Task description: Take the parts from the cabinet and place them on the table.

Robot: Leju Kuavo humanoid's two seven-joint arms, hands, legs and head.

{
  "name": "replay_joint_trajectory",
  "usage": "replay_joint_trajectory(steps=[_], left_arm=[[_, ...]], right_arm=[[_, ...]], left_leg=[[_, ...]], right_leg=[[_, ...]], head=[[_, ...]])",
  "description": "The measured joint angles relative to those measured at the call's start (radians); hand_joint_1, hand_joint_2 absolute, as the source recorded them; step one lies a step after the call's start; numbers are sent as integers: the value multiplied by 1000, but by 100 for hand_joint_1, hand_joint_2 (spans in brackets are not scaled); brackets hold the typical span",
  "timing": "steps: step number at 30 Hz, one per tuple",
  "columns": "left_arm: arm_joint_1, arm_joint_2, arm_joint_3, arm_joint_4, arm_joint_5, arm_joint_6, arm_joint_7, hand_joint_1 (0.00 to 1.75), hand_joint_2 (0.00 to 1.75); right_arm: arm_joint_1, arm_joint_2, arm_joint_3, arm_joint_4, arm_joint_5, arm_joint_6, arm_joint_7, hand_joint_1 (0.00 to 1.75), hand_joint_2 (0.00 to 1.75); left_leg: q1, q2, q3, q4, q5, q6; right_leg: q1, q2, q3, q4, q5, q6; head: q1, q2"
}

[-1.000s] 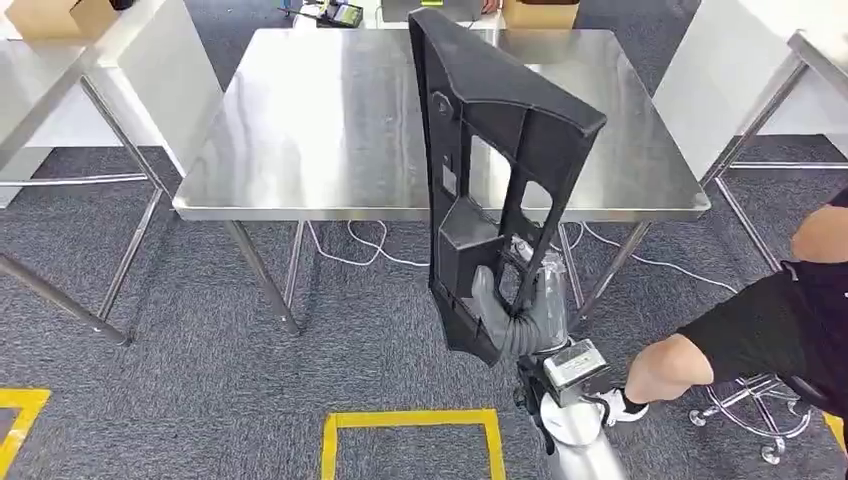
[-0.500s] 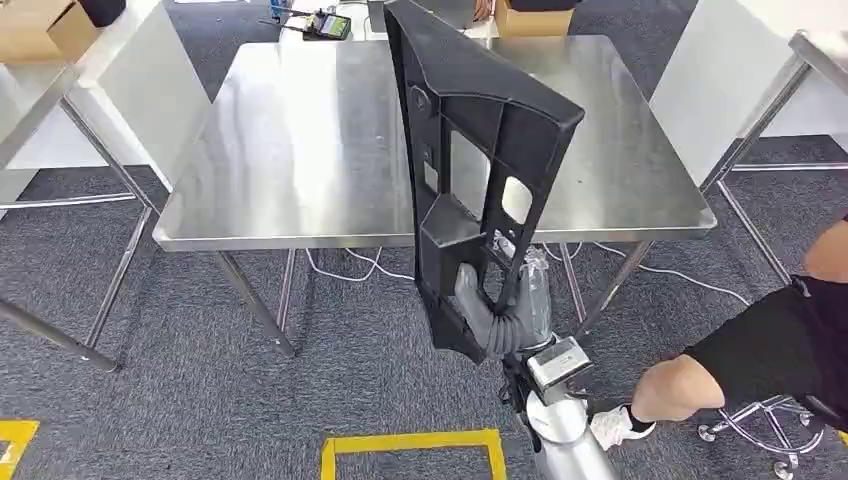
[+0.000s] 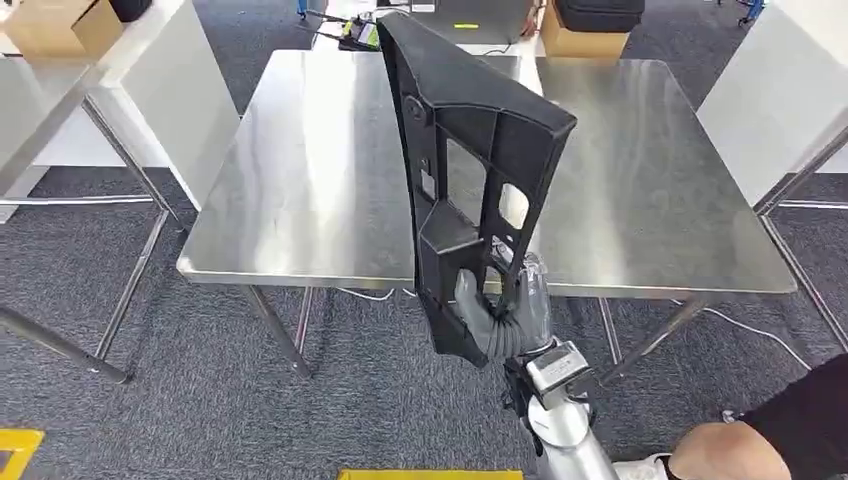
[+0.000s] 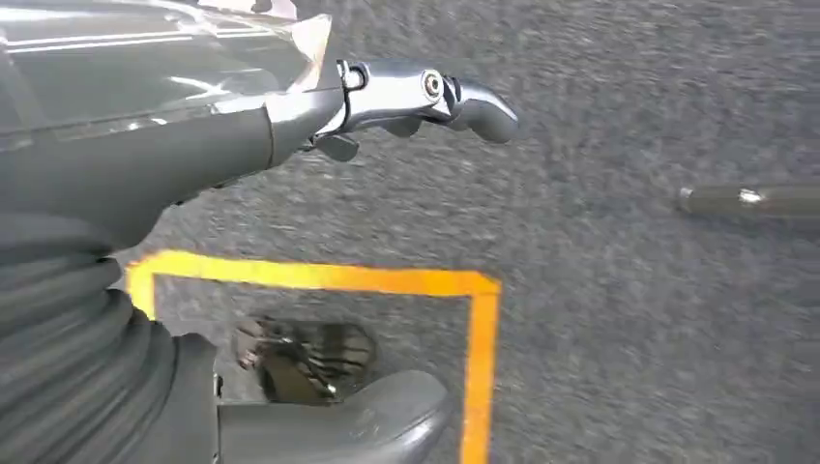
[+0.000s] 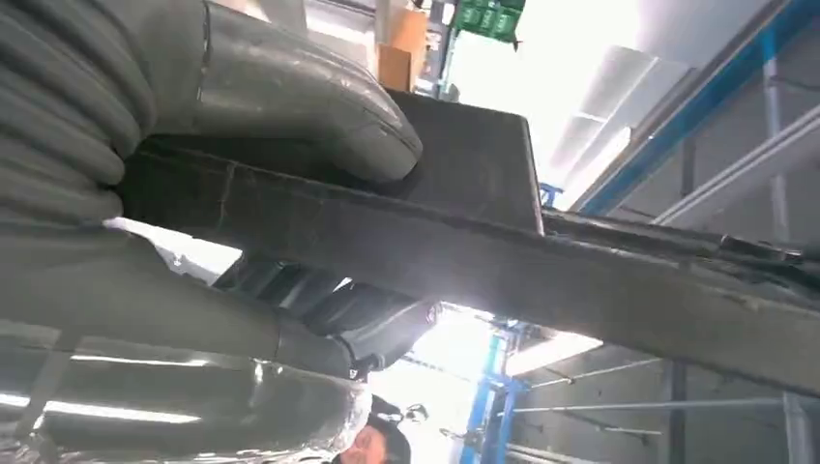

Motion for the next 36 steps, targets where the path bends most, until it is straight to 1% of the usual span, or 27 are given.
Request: replay_joint_trajectory(steps=[1,2,3,4,6,7,8,10,11,12,13,15,16,17,18,20,22,24,26,28,29,30,31,32,34,35,36], left_arm=[[-2,5,1,-1,-1,1,2,0,175],[-4,10,2,-2,-1,3,3,0,175],[-7,10,3,-2,-2,3,5,0,175],[-12,9,3,-3,-5,3,5,0,175],[-20,7,3,-3,-10,3,6,0,175],[-19,7,3,-3,-11,3,8,0,175],[-17,7,3,-3,-13,3,10,0,175],[-16,7,3,-3,-18,3,14,0,175],[-17,7,3,-3,-21,3,16,0,175],[-17,7,3,-3,-23,3,18,0,175],[-17,7,3,-4,-26,3,19,0,175],[-17,0,3,0,-30,3,22,0,175],[-25,1,3,0,-30,3,25,0,175],[-29,1,2,-1,-30,3,27,0,175],[-31,1,2,-2,-31,3,27,0,175],[-34,-2,2,-2,-32,3,29,0,175],[-35,-3,2,-2,-32,3,28,0,175],[-35,-2,2,-2,-32,3,28,0,175],[-35,-2,2,-2,-32,4,28,0,175],[-35,-2,2,-2,-32,4,28,0,175],[-35,-3,2,-2,-32,4,28,0,175],[-29,-13,2,3,-32,3,28,0,175],[-35,-14,2,6,-32,3,29,0,175],[-37,-15,2,4,-32,3,30,0,175],[-33,-14,2,2,-32,3,30,0,175],[-34,-11,2,1,-32,4,30,0,175],[-35,-13,2,1,-32,3,30,0,175]], right_arm=[[0,-3,0,2,0,-2,0,175,175],[2,-4,-1,3,0,-3,-1,175,175],[-1,-5,-1,3,0,-4,-1,175,175],[-2,-3,-1,3,-1,-5,-3,175,175],[-6,-4,-2,3,-3,-10,-5,175,175],[-6,-5,-2,3,-3,-13,-5,175,175],[-2,-5,-2,3,-3,-13,-5,175,175],[1,-8,-2,3,-3,-14,-5,175,175],[0,-10,-2,4,-2,-14,-5,175,175],[-1,-11,-2,5,6,-16,-3,175,175],[-2,-11,0,8,18,-21,-1,175,175],[-12,-13,6,14,40,-31,6,175,175],[-19,-14,8,19,60,-39,11,175,175],[-35,-15,14,23,86,-52,24,175,175],[-50,-15,20,28,108,-61,33,175,175],[-73,-19,34,42,131,-70,40,175,175],[-88,-19,41,51,135,-72,41,175,175],[-94,-21,45,63,135,-72,42,175,175],[-94,-25,49,72,135,-74,42,175,175],[-96,-28,52,79,137,-75,42,175,175],[-98,-28,53,81,137,-75,42,175,175],[-100,-29,54,84,138,-75,42,175,175],[-98,-29,54,86,137,-76,42,175,175],[-101,-31,54,88,138,-77,43,175,175],[-106,-30,56,89,139,-78,46,175,175],[-108,-29,56,89,139,-79,47,175,175],[-110,-28,56,90,139,-79,47,175,175]], left_leg=[[-3,-6,-6,-2,-9,-7],[-6,-5,-3,2,-15,-8],[-4,-3,-2,8,-25,-11],[-2,-3,-27,43,-5,-11],[1,5,-141,210,72,-30],[5,8,-195,277,63,-37],[10,9,-232,311,22,-42],[22,9,-285,325,-75,-53],[29,9,-293,301,-88,-58],[35,10,-285,250,-73,-64],[43,10,-264,176,-23,-73],[56,31,-231,62,141,-92],[46,37,-229,59,127,-66],[45,28,-219,60,119,-55],[45,26,-220,52,116,-48],[41,18,-198,48,111,-26],[34,16,-177,44,98,-12],[27,12,-150,38,75,-4],[15,5,-116,38,49,3],[-5,1,-75,37,21,10],[-14,1,-54,35,5,14],[-9,1,-58,31,-6,19],[-15,-5,-38,35,-17,13],[-12,-5,-35,29,-31,7],[-8,-6,-10,28,-17,2],[-11,-6,-9,50,-20,1],[-9,-6,-35,107,-4,-6]], right_leg=[[1,0,10,-11,-9,-24],[-12,3,19,-15,0,-32],[-14,3,22,-15,-5,-26],[-19,8,27,-15,-8,-28],[-24,9,44,-21,-27,-39],[-25,9,56,-21,-40,-46],[-27,10,69,-22,-52,-49],[-32,13,103,-22,-78,-50],[-37,15,124,-22,-93,-47],[-42,16,146,-22,-109,-42],[-49,16,167,-23,-125,-35],[-44,17,188,-22,-154,-16],[-38,17,191,-25,-171,-8],[-33,14,200,-43,-179,-2],[-34,14,227,-34,-167,11],[-34,12,210,-17,-160,19],[-33,8,127,127,-156,13],[-28,8,10,274,-222,-5],[-14,8,-49,290,-274,-23],[8,8,-52,193,-243,-29],[26,8,-48,114,-172,-40],[45,2,-47,43,-73,-55],[56,23,-56,27,-48,-70],[54,21,-34,12,-53,-78],[48,13,-5,-18,-29,-100],[31,9,28,-38,-1,-101],[28,7,48,-43,-6,-103]], head=[[-8,0],[-7,0],[-3,0],[-12,0],[-7,0],[-8,0],[-8,0],[-8,0],[-7,0],[-7,0],[-8,0],[-13,0],[-24,0],[-5,0],[-3,0],[0,0],[4,0],[6,0],[7,0],[8,0],[10,0],[6,0],[-11,0],[0,0],[5,0],[6,0],[8,0]])
